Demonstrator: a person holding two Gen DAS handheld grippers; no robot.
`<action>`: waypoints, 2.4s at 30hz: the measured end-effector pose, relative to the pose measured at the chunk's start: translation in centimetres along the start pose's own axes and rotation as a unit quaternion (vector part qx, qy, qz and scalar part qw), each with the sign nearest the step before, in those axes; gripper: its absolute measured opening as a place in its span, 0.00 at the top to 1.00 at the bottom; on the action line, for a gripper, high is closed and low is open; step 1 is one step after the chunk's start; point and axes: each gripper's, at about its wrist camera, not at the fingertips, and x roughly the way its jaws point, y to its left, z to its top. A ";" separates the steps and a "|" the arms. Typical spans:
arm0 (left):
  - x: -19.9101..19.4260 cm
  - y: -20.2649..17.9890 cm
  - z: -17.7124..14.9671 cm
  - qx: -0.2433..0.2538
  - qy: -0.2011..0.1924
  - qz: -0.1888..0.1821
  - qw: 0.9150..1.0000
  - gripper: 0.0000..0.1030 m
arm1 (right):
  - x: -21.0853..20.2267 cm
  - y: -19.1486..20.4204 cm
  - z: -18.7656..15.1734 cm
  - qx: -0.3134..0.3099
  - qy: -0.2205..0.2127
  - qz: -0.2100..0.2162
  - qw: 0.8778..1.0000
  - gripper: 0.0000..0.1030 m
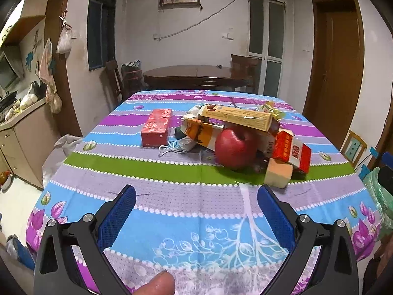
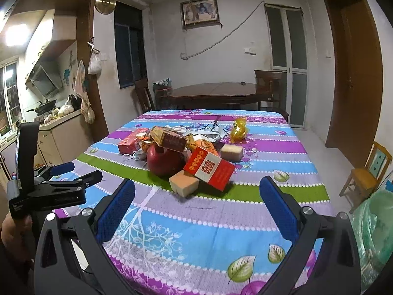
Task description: Collect trash
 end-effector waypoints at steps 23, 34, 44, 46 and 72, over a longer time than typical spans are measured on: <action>-2.2 -1.5 0.4 0.015 -0.041 0.001 0.999 0.04 | 1.4 -0.2 -0.4 0.018 0.013 -0.034 0.999 0.05; -6.5 -2.8 0.1 0.022 -0.068 -0.010 0.997 0.04 | -1.5 -0.5 -0.2 0.024 -0.008 -0.050 0.998 0.05; -8.0 -2.8 0.6 0.021 -0.079 -0.004 0.997 0.04 | -2.0 -0.4 -0.2 0.020 -0.012 -0.051 0.998 0.05; -8.1 -2.7 0.6 0.022 -0.079 -0.002 0.997 0.04 | -1.9 -0.2 -0.4 0.020 -0.010 -0.049 0.999 0.05; -1.4 0.6 0.1 -0.001 -0.004 0.008 1.000 0.04 | 2.4 0.9 0.9 -0.008 0.052 0.102 0.993 0.51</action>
